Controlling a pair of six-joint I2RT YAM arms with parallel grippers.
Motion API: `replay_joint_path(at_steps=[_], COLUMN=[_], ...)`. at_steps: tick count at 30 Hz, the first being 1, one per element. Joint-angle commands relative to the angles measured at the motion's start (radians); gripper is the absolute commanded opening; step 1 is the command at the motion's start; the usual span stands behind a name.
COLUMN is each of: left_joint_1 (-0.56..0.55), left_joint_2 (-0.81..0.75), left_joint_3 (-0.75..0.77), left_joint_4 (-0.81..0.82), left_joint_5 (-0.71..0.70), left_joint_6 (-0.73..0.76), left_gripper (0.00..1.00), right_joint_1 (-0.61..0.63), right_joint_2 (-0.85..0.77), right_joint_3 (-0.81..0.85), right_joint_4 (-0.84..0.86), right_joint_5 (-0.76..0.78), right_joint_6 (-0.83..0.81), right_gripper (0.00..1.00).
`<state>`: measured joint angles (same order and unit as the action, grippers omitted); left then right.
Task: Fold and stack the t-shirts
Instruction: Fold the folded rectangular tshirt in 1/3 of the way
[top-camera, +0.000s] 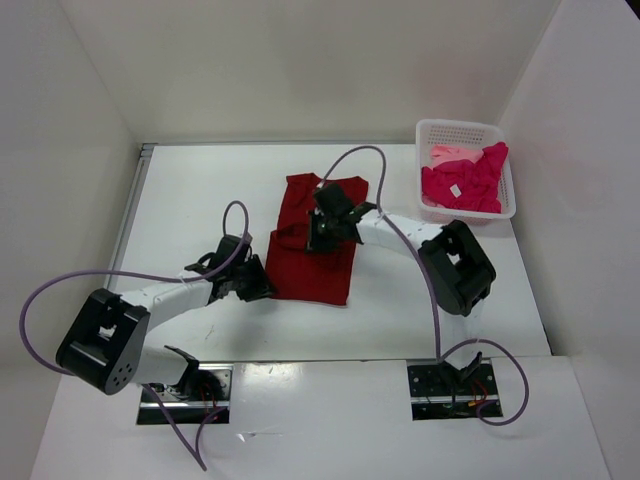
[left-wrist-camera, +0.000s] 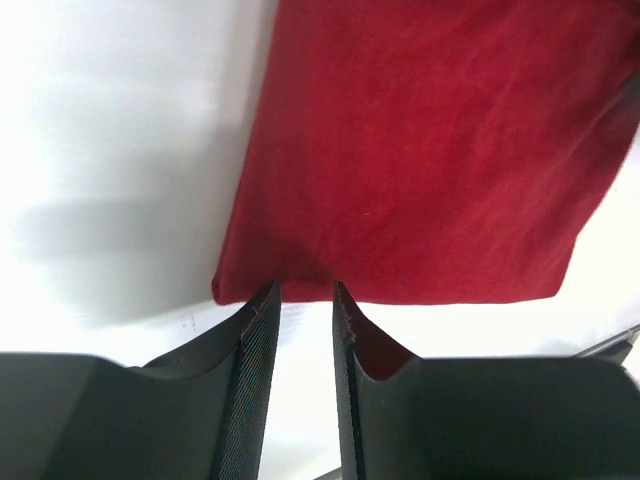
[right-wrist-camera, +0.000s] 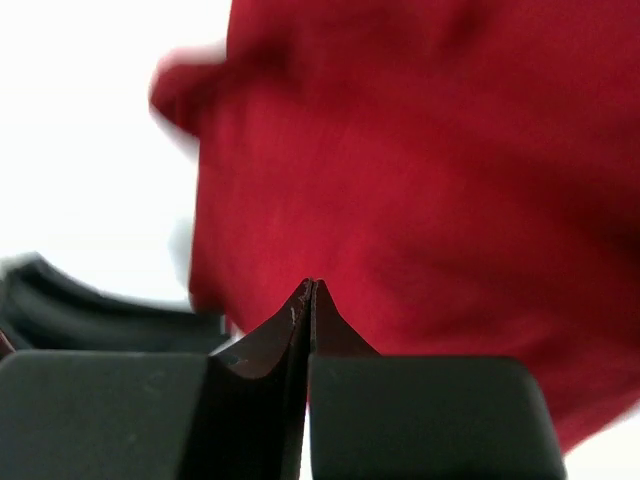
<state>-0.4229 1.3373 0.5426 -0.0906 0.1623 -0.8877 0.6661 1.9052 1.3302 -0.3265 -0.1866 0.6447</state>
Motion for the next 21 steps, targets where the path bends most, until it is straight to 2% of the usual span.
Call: replay_joint_path(at_steps=[1,10,21], left_joint_1=[-0.004,-0.004,-0.004], left_joint_2=[-0.021,0.005,-0.001], left_joint_3=[-0.021,-0.021,-0.032], left_joint_4=[-0.020,0.000,-0.013], left_joint_5=[-0.018,-0.018,-0.018], left_joint_6=[0.018,0.018,0.018], left_gripper=[0.35,0.35,0.37], right_joint_1=[0.038,0.005,-0.120], right_joint_2=[-0.038,0.142,0.186], right_joint_3=[-0.055,0.105,0.292], right_joint_4=[0.032,0.014,-0.003], right_joint_5=[-0.048,0.024,0.136], right_joint_6=[0.016,-0.017,-0.028], right_gripper=[0.00,0.00,0.00])
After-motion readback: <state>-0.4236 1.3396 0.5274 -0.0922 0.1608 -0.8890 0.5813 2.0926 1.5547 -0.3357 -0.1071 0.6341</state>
